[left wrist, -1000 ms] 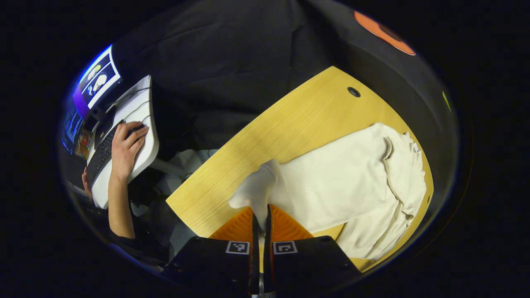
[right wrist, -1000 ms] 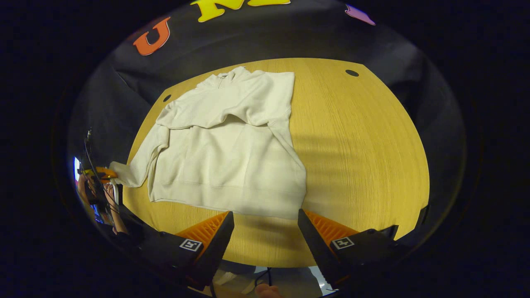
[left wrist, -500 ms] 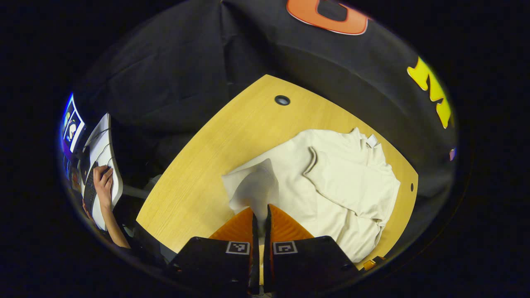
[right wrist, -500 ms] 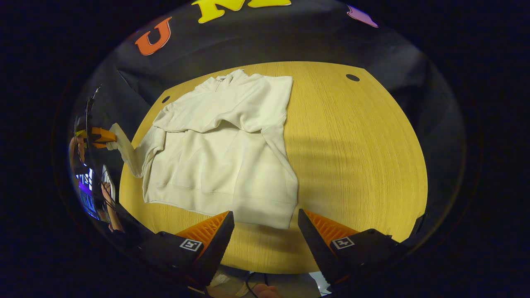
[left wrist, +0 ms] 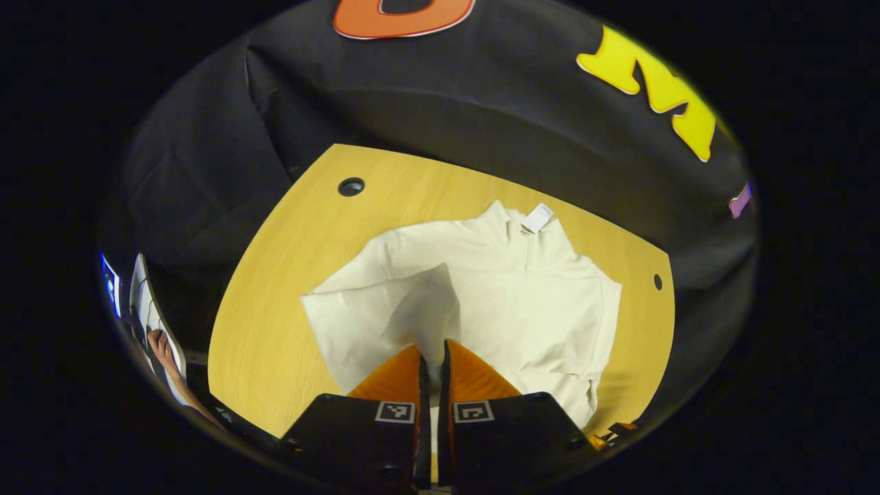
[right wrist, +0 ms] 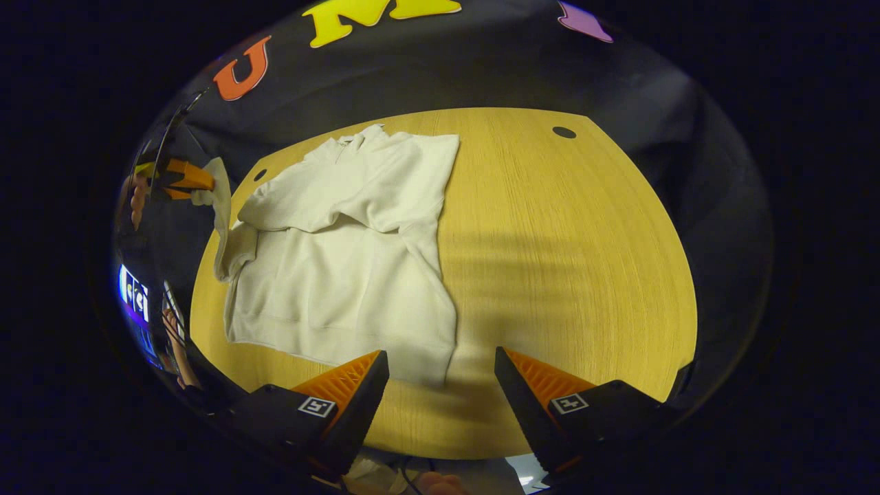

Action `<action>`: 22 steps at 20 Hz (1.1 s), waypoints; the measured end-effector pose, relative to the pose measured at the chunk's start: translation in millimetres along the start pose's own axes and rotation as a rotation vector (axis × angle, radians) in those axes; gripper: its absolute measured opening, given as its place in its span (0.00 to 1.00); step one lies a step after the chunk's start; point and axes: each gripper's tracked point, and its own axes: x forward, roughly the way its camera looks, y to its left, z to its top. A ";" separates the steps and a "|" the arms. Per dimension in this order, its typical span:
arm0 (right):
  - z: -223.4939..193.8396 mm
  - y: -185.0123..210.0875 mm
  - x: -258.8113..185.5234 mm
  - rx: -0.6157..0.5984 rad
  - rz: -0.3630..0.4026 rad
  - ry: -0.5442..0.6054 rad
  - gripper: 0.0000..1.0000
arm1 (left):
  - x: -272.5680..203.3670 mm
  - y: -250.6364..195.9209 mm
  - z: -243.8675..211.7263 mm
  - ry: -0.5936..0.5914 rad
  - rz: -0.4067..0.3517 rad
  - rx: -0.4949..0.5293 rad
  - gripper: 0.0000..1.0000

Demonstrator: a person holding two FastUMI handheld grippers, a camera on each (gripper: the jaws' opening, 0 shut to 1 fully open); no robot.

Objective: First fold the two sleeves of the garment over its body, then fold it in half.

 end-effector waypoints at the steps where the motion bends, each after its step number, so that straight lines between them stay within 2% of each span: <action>1: -3.0 -4.1 -0.5 0.007 -0.003 0.005 0.97 | 2.9 -15.0 2.4 0.001 -0.016 0.017 0.06; 2: -5.8 -8.6 -1.4 0.016 -0.009 0.010 0.94 | 5.9 -29.2 5.0 0.005 -0.035 0.035 0.06; 4: -5.5 -18.3 -3.9 0.045 -0.020 0.001 0.97 | 13.4 -60.7 5.1 0.021 -0.069 0.067 0.06; 7: -3.9 -33.2 -7.1 0.084 -0.031 -0.016 0.97 | 25.8 -102.5 6.8 0.023 -0.104 0.126 0.06; 9: -5.5 -45.7 -6.7 0.107 -0.049 -0.013 0.97 | 32.1 -138.5 4.6 0.028 -0.155 0.145 0.06; 14: -8.9 -71.8 -3.4 0.140 -0.078 0.003 0.97 | 62.0 -202.4 -12.1 0.055 -0.202 0.206 0.07; 18: -10.3 -82.5 -4.0 0.139 -0.087 0.007 0.97 | 82.3 -234.7 -23.8 0.097 -0.227 0.210 0.08; 19: -11.7 -84.7 -4.2 0.137 -0.088 0.007 0.97 | 85.9 -239.0 -28.0 0.118 -0.227 0.213 0.12; 22: -16.7 -93.1 -6.4 0.122 -0.095 0.006 0.97 | 104.3 -251.7 -44.1 0.139 -0.227 0.213 0.15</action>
